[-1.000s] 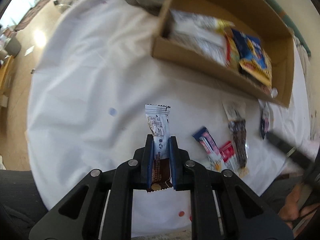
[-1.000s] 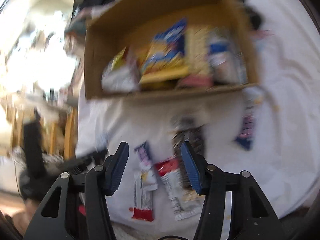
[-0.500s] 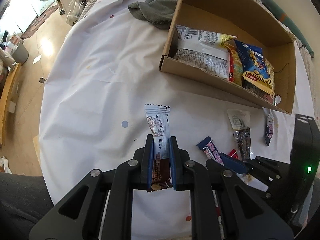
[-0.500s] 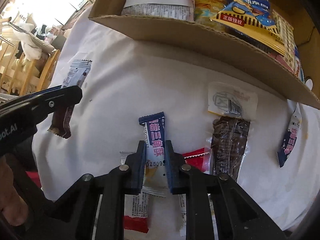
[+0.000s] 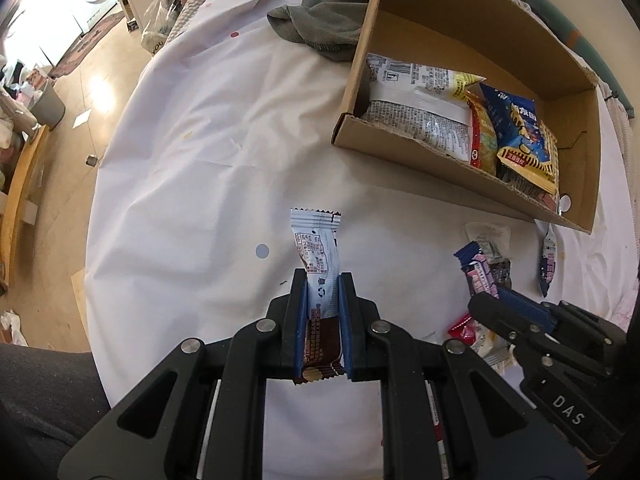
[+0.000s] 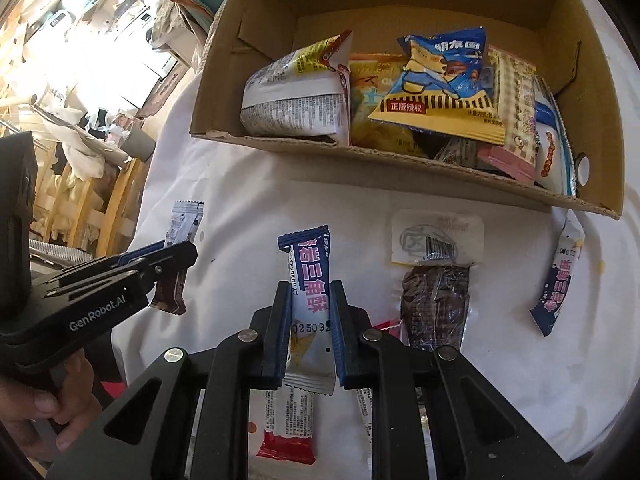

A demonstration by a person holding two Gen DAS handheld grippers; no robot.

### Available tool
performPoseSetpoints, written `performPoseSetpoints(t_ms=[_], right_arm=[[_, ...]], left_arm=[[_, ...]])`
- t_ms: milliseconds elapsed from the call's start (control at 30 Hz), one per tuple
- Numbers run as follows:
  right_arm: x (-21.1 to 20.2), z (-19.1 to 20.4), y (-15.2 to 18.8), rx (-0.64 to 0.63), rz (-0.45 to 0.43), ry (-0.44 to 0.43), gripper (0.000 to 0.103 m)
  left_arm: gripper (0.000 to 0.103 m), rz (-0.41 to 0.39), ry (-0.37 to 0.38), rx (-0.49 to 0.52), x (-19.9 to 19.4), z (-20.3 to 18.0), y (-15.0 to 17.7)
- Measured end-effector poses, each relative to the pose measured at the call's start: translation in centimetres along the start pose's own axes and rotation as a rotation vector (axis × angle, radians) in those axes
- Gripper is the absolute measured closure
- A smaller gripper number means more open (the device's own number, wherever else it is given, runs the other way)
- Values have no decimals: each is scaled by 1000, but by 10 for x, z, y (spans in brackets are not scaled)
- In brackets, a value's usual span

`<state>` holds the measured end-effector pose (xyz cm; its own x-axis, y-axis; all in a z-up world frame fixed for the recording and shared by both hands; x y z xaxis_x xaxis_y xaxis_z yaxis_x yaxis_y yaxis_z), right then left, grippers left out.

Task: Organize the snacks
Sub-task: 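Grasp a white wafer bar with left tool while right tool grasps blue-pink bar, then carry the white wafer bar and blue-pink bar over the box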

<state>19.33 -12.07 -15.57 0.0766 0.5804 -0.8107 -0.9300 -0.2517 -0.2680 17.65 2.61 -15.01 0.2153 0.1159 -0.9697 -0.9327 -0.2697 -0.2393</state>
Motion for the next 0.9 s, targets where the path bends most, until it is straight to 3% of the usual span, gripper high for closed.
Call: performPoseSetpoints(t_ms=[433,600,900], right_arm=[[-34,-9,-1,14,-78,-17,84],[-66,-10,-6,48,-200,-82,84],[-122,-19,-24,101,-414,-189,84]], left_arm=[[91,-39,2,35,-3,-3,3],[91,-132,-1,51,-26,-3,-3],[91,-273,58,53,-75,-10,-25]])
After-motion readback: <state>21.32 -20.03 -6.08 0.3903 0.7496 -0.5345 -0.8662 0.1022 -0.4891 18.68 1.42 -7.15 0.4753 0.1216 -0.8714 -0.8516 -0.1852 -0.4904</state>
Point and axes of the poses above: each gripper's, at about its wrist camera, not at the fingertips, and x roughly the way its jaws point, z to its left, y to its underside, the point moved 4 cm from there along x, roughly the way its jaws point, and after that the axes turned 9 degrees about -y, right-handed, at the moved point
